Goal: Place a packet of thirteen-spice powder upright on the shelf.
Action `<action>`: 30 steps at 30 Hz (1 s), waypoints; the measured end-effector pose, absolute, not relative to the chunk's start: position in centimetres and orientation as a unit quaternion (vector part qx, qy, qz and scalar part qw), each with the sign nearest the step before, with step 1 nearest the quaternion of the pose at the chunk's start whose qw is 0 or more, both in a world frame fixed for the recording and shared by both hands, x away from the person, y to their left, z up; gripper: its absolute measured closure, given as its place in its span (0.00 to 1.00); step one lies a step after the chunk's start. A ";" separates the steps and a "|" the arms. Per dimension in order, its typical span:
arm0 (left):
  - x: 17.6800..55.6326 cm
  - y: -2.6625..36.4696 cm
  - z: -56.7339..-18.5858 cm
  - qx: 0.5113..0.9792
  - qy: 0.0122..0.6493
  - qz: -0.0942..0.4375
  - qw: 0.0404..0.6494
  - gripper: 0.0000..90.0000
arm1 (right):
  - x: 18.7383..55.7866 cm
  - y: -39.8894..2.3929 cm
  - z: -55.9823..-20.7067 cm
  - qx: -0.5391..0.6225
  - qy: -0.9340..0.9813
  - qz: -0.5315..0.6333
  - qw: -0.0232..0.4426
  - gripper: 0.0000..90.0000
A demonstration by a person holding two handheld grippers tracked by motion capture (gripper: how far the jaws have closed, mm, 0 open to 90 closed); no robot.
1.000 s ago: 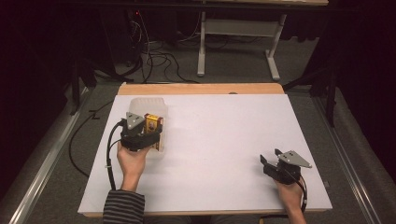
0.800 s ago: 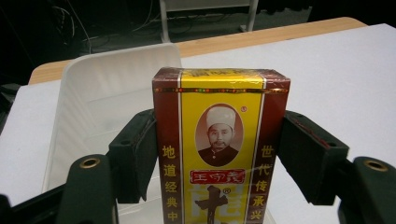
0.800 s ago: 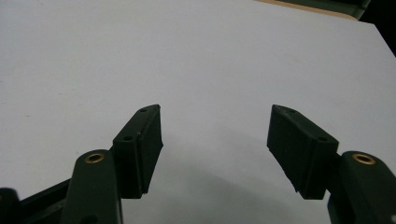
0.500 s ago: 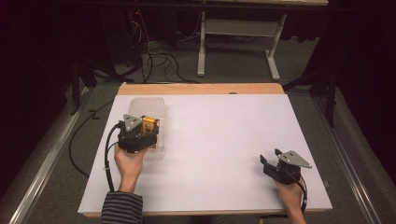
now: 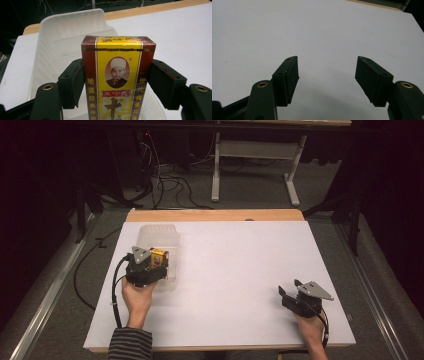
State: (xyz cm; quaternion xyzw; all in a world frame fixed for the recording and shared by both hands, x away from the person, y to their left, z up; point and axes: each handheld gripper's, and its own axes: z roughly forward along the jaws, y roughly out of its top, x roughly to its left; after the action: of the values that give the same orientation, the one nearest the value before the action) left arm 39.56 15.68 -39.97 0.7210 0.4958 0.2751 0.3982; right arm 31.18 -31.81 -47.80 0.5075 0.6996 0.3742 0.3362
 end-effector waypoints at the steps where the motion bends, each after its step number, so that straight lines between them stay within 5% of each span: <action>1: 39.4 15.7 -40.0 0.722 0.495 0.274 0.399 0.36 | 31.2 -31.8 -47.8 0.508 0.699 0.374 0.336 0.40; 30: 37.9 16.2 -41.3 0.717 0.502 0.274 0.399 0.36 | 31.1 -31.9 -47.8 0.510 0.695 0.378 0.339 0.40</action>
State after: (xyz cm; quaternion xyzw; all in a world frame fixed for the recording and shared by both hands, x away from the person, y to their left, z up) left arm 37.87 16.20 -41.30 0.7169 0.5020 0.2737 0.3989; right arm 31.12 -31.94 -47.78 0.5096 0.6949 0.3780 0.3385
